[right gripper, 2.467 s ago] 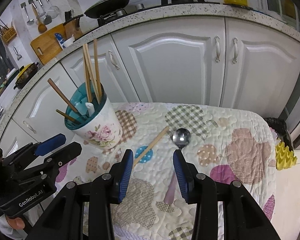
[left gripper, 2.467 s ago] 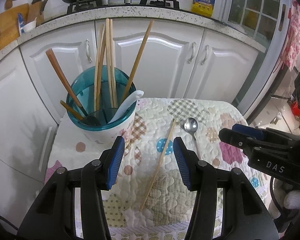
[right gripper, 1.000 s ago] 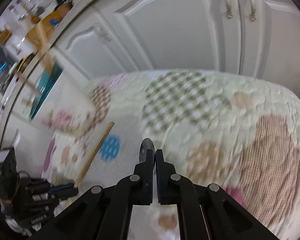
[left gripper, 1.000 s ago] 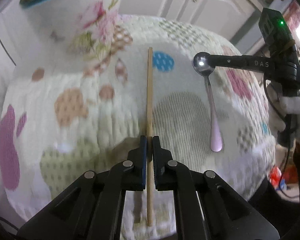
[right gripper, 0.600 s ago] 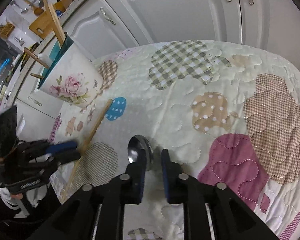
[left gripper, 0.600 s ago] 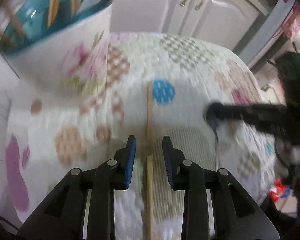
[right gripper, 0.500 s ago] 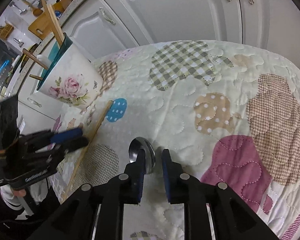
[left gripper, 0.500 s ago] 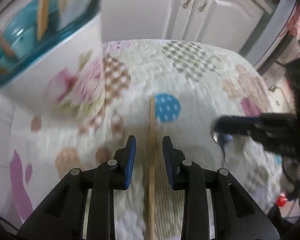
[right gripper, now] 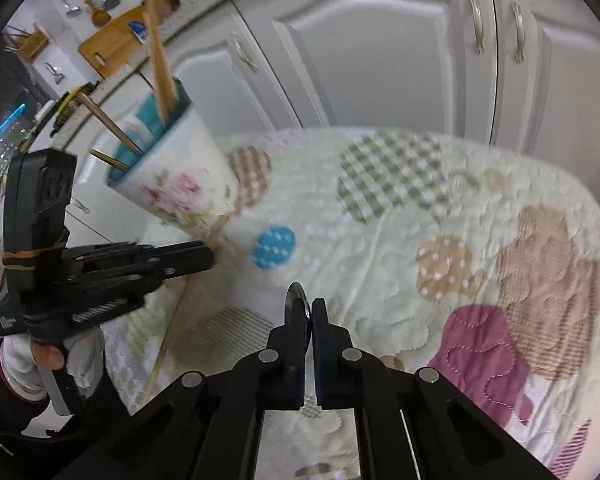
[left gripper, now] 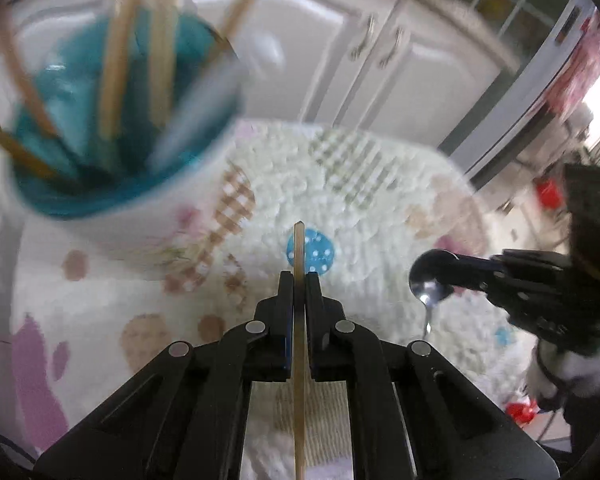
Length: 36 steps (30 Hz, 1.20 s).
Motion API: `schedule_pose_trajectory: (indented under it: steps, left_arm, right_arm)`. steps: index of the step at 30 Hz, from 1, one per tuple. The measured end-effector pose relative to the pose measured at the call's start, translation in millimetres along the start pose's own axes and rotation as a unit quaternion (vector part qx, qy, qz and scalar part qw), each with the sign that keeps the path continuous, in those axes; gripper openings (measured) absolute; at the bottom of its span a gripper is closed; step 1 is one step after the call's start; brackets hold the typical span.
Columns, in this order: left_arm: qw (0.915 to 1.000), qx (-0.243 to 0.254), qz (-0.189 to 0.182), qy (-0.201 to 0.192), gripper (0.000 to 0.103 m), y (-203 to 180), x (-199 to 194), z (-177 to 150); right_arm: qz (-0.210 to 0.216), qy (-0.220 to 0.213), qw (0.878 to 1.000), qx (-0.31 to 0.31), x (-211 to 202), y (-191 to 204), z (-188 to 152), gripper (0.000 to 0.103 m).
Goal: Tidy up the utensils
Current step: 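Lift the chopstick and steel spoon and carry both above the teal holder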
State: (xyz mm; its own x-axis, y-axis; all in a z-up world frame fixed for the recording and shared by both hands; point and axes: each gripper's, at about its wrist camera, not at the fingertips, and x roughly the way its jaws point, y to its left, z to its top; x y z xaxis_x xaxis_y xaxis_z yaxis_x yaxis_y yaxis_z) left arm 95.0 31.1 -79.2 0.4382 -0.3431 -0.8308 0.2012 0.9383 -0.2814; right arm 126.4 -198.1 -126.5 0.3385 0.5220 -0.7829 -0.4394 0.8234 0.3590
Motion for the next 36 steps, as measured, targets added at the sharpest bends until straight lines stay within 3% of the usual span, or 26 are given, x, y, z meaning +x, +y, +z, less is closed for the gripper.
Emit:
schedule_pose_trajectory:
  steps: [12, 23, 29, 36]
  left_arm:
    - [0.9941, -0.014, -0.015, -0.106, 0.004, 11, -121, -4]
    - [0.9744, -0.045, 0.011, -0.220, 0.004, 40, -215, 31]
    - [0.9603, -0.049, 0.048, -0.270, 0.004, 48, -238, 69]
    - [0.9432, -0.041, 0.102, -0.314, 0.004, 52, -229, 110]
  right_arm:
    - [-0.015, -0.059, 0.997, -0.053, -56, 49, 21, 0.003]
    - [-0.009, -0.124, 0.990, -0.070, -91, 91, 60, 0.003]
    - [-0.018, -0.158, 0.984, -0.085, -99, 120, 92, 0.003]
    - [-0.044, -0.195, 0.975, -0.094, -87, 150, 132, 0.003]
